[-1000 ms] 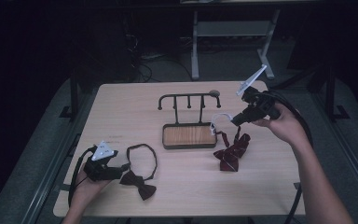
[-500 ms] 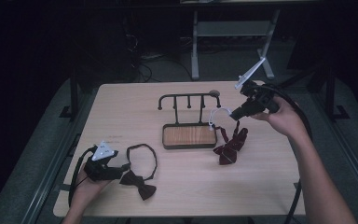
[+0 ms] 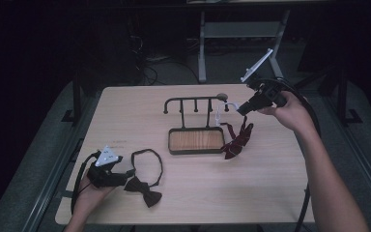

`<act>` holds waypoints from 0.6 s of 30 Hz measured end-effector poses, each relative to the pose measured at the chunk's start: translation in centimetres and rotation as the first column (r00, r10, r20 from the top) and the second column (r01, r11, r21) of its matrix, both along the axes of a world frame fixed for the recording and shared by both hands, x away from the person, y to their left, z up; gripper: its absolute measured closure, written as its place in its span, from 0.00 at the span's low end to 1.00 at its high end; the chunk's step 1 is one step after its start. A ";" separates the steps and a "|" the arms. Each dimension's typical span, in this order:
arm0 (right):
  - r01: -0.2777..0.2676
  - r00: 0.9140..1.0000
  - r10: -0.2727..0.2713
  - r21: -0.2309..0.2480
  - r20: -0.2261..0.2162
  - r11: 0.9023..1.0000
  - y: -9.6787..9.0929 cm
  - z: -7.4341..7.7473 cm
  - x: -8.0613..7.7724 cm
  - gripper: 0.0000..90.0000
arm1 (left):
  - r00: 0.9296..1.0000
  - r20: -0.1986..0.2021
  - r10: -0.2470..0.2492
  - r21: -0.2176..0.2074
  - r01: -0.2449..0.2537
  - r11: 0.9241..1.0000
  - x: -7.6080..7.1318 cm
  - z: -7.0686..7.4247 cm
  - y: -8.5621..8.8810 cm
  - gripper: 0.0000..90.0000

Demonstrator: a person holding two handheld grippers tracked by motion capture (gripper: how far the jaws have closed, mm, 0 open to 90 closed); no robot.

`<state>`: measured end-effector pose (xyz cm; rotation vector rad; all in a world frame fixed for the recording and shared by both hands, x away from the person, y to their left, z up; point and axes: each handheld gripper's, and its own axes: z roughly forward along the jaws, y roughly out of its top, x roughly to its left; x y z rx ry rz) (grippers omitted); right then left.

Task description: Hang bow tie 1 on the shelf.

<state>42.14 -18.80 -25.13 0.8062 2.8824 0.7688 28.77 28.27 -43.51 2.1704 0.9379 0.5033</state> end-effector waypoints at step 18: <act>0.063 0.998 -0.063 0.008 -0.029 0.998 -0.4 -0.9 2.5 0.95 | 1.000 0.001 -0.002 -0.005 0.002 1.000 0.0 -0.1 -0.1 0.33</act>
